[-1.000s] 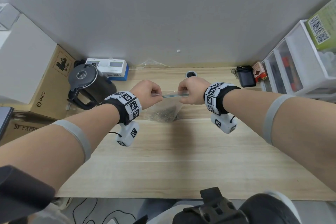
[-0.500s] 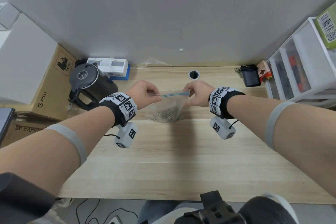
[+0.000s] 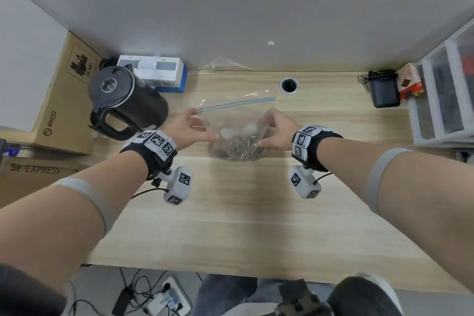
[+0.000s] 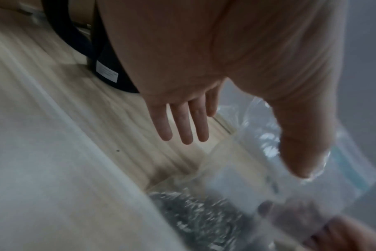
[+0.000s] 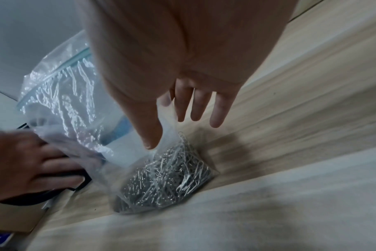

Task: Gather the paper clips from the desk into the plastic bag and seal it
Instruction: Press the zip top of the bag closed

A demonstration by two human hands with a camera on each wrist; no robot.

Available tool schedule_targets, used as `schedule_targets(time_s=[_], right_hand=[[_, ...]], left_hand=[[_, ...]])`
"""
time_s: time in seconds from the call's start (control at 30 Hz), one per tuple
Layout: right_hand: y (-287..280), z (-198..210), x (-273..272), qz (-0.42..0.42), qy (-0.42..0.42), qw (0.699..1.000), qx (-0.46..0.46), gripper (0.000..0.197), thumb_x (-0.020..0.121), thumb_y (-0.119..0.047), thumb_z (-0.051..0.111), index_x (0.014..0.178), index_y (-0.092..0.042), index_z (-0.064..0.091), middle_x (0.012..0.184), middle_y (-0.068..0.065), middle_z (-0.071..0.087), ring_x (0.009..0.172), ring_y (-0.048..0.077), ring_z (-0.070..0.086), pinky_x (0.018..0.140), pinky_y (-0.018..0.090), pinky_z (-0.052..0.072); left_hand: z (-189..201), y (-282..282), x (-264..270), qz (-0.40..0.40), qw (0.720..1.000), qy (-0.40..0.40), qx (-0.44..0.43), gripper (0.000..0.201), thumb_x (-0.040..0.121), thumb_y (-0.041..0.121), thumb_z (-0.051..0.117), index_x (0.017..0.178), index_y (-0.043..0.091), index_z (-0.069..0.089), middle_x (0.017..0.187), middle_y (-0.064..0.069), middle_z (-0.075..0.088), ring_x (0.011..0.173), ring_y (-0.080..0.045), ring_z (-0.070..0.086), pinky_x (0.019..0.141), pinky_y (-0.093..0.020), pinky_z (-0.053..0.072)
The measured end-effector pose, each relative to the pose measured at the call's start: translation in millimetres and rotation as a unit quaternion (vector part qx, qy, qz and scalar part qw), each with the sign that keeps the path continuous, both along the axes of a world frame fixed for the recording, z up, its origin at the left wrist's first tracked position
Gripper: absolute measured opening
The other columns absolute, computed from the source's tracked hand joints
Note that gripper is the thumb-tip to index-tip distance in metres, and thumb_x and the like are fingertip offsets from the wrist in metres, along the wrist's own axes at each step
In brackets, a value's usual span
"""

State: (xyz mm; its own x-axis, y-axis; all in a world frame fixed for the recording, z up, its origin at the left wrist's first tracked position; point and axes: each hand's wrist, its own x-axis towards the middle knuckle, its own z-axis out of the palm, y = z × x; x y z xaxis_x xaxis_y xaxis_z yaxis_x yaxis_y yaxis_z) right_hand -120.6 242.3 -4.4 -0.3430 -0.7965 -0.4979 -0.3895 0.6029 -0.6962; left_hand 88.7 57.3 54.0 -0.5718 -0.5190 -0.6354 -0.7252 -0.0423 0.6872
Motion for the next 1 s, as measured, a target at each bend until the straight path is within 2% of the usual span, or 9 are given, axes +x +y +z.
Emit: schedule_targets(time_s=[0.1,0.27,0.37,0.5,0.57,0.67,0.8,0.9,1.0], right_hand=[[-4.8,-11.2,1.6,0.004,-0.005,1.0,-0.01,0.049,0.069,-0.029,0.085,0.105,-0.028,0.052,0.104,-0.009,0.064,0.101,0.015,0.063,0.096,0.036,0.05],[-18.3,-16.7,-3.8,-0.045,-0.021,0.999,-0.002,0.034,0.082,-0.024,0.076,0.111,-0.017,0.061,0.096,-0.005,0.065,0.094,0.018,0.064,0.086,0.029,0.049],[-25.8,-10.6,-11.7,-0.118,-0.08,0.99,-0.01,0.02,0.083,-0.012,0.074,0.092,-0.017,0.057,0.085,0.002,0.066,0.088,0.029,0.068,0.089,0.041,0.055],[-33.7,-0.7,-21.9,-0.219,-0.141,0.965,-0.013,0.04,0.082,-0.007,0.071,0.112,-0.017,0.046,0.1,0.007,0.067,0.088,0.027,0.069,0.075,0.036,0.055],[-33.3,4.9,-21.8,-0.248,-0.118,0.961,-0.019,0.044,0.086,-0.012,0.067,0.121,-0.017,0.041,0.109,0.009,0.062,0.083,0.024,0.063,0.063,0.028,0.046],[-27.3,11.7,-19.1,-0.267,-0.105,0.955,-0.07,0.032,0.088,-0.005,0.057,0.11,-0.02,0.037,0.078,0.009,0.064,0.061,0.021,0.054,0.057,0.029,0.043],[-18.8,16.7,-18.3,-0.237,-0.103,0.958,-0.121,0.031,0.087,0.003,0.046,0.087,-0.027,0.047,0.059,0.006,0.056,0.051,0.021,0.052,0.054,0.032,0.043],[-13.5,25.3,-19.1,-0.223,-0.097,0.962,-0.123,0.04,0.095,0.002,0.046,0.115,-0.026,0.065,0.064,0.003,0.056,0.056,0.014,0.057,0.051,0.019,0.044],[-6.9,33.5,-21.2,-0.178,-0.077,0.976,-0.098,0.056,0.093,-0.007,0.057,0.145,-0.025,0.046,0.077,0.002,0.059,0.065,0.013,0.057,0.057,0.015,0.046]], left_hand=[[-18.6,9.7,2.1,-0.068,0.997,-0.019,0.006,0.072,0.072,0.015,0.089,0.133,0.015,0.05,0.123,0.001,0.062,0.113,-0.012,0.061,0.108,-0.035,0.046],[-37.6,9.6,-15.8,-0.047,0.997,-0.042,-0.047,0.02,0.087,0.035,0.074,0.1,0.019,0.072,0.098,0.002,0.072,0.097,-0.017,0.068,0.09,-0.032,0.053],[-40.1,5.6,-32.8,0.059,0.998,-0.016,0.016,0.004,0.089,0.018,0.071,0.086,0.016,0.068,0.09,-0.007,0.072,0.1,-0.034,0.068,0.099,-0.047,0.053],[-35.2,1.7,-50.8,0.098,0.995,-0.025,0.004,0.006,0.086,0.012,0.07,0.084,0.014,0.065,0.084,-0.009,0.067,0.086,-0.028,0.064,0.096,-0.052,0.055],[-31.8,4.4,-60.1,0.129,0.991,-0.024,-0.016,0.018,0.084,0.014,0.073,0.096,0.011,0.06,0.09,-0.012,0.069,0.084,-0.028,0.066,0.092,-0.048,0.057],[-24.0,14.1,-68.8,0.138,0.985,-0.013,-0.102,0.055,0.081,0.016,0.066,0.13,0.02,0.043,0.089,-0.01,0.071,0.072,-0.021,0.065,0.072,-0.033,0.058],[-12.7,27.5,-71.5,0.096,0.981,0.067,-0.156,0.035,0.092,0.008,0.056,0.12,0.023,0.042,0.074,-0.009,0.062,0.053,-0.015,0.061,0.044,-0.016,0.045],[-8.1,29.2,-72.3,0.04,0.981,0.084,-0.169,0.018,0.096,0.006,0.053,0.108,0.018,0.052,0.073,-0.007,0.057,0.057,-0.015,0.061,0.044,-0.016,0.042],[-7.9,26.5,-68.3,-0.024,0.984,0.062,-0.168,0.03,0.088,0.012,0.066,0.113,0.024,0.053,0.074,0.0,0.051,0.06,-0.013,0.048,0.058,-0.026,0.043]])
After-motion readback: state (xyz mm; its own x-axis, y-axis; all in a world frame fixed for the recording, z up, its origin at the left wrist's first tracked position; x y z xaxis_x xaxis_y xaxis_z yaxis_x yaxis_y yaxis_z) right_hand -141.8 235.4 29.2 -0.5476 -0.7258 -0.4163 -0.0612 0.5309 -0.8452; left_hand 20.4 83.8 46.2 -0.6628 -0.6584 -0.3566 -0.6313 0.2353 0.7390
